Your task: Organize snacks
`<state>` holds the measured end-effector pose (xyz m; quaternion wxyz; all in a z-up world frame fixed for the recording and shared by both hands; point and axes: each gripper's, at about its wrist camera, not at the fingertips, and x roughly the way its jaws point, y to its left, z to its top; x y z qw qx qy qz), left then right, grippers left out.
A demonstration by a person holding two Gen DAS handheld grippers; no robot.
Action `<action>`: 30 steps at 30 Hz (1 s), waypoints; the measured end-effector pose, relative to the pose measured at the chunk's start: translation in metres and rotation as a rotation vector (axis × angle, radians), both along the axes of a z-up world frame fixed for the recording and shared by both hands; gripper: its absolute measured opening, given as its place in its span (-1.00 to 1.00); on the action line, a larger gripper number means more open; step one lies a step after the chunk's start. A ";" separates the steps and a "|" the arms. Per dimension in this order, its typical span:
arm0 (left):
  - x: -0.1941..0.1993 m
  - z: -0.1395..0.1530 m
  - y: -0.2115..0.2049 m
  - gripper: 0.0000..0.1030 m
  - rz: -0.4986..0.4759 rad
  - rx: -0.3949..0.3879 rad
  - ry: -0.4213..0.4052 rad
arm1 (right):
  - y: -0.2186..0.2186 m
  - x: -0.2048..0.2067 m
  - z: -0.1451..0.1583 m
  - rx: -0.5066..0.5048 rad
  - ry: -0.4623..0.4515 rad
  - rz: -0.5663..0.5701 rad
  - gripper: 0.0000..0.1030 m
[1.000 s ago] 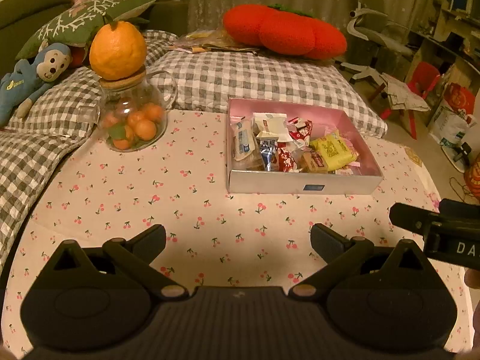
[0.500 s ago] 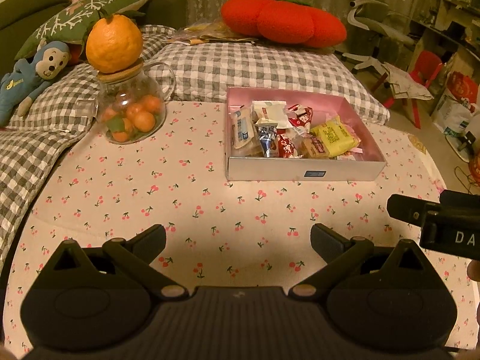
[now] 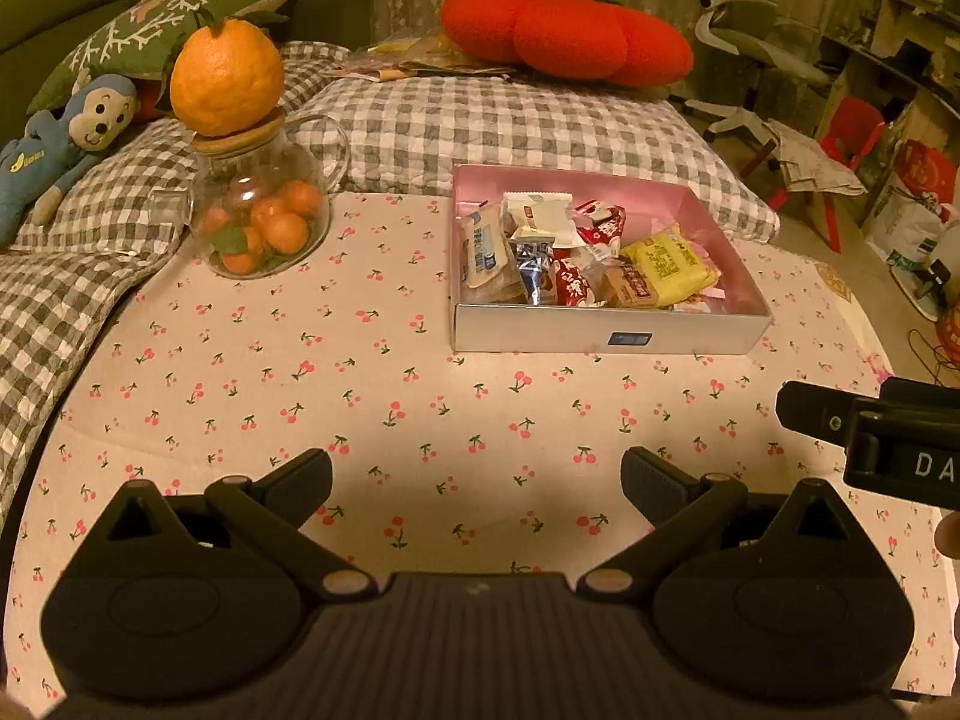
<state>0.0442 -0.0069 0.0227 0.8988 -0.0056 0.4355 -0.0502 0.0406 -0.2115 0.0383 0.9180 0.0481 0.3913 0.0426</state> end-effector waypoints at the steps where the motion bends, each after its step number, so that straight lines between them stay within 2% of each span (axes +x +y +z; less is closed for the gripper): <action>1: 0.000 0.000 0.000 0.99 -0.001 0.002 0.001 | 0.000 0.000 0.000 0.000 -0.001 0.000 0.79; 30: 0.000 -0.002 -0.001 0.99 -0.009 0.031 0.018 | 0.002 0.000 -0.004 -0.015 0.009 0.005 0.79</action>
